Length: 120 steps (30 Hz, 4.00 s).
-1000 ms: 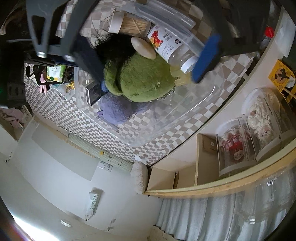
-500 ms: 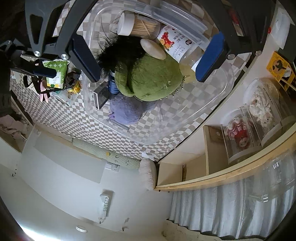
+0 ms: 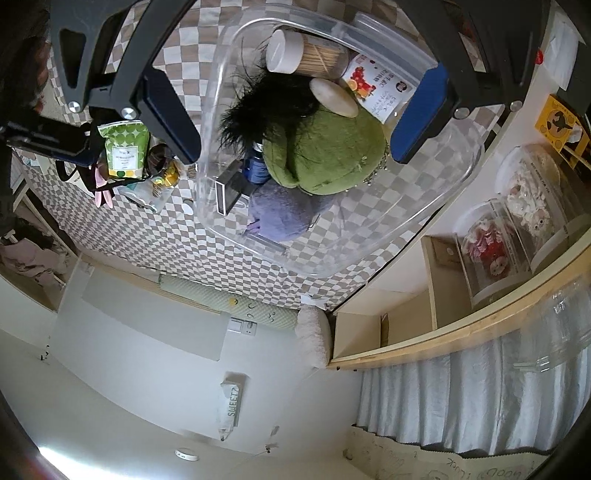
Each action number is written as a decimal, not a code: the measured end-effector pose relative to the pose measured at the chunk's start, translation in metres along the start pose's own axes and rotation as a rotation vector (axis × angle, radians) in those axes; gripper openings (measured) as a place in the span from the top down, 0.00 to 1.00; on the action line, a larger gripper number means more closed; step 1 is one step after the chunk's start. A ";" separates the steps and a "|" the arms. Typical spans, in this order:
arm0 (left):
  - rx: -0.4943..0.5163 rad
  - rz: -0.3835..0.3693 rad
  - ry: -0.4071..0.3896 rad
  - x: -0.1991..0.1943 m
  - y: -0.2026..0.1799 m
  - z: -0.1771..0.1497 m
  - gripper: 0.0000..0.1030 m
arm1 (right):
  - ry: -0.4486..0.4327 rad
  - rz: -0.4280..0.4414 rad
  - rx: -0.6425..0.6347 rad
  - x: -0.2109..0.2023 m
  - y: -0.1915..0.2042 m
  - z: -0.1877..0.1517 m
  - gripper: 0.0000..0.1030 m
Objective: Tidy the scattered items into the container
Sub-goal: 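Withdraw both grippers from the box back over the bed, then move the left gripper to the bagged twine while the right approaches the white cap, then grasp the bagged twine with the left gripper while the right grasps the white cap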
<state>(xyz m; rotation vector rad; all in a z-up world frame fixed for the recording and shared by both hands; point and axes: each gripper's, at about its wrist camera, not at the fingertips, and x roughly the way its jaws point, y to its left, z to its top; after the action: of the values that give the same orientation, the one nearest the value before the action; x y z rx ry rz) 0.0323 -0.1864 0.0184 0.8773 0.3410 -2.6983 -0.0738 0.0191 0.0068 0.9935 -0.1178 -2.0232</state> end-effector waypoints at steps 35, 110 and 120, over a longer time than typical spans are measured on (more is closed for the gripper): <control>0.109 -0.163 0.040 0.056 -0.132 0.002 0.00 | -0.185 -0.248 0.197 -0.085 -0.132 -0.028 0.00; 0.309 -0.287 0.353 0.450 -0.215 -0.061 0.58 | 0.292 -0.340 0.318 0.272 -0.396 0.119 0.24; 0.219 -0.324 0.364 0.454 -0.204 -0.053 0.67 | 0.344 -0.442 0.318 0.301 -0.411 0.106 0.51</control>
<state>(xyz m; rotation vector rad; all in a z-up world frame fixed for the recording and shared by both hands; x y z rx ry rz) -0.3601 -0.0677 -0.2686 1.5034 0.2846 -2.8971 -0.5114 0.0296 -0.2739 1.6753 -0.0357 -2.2289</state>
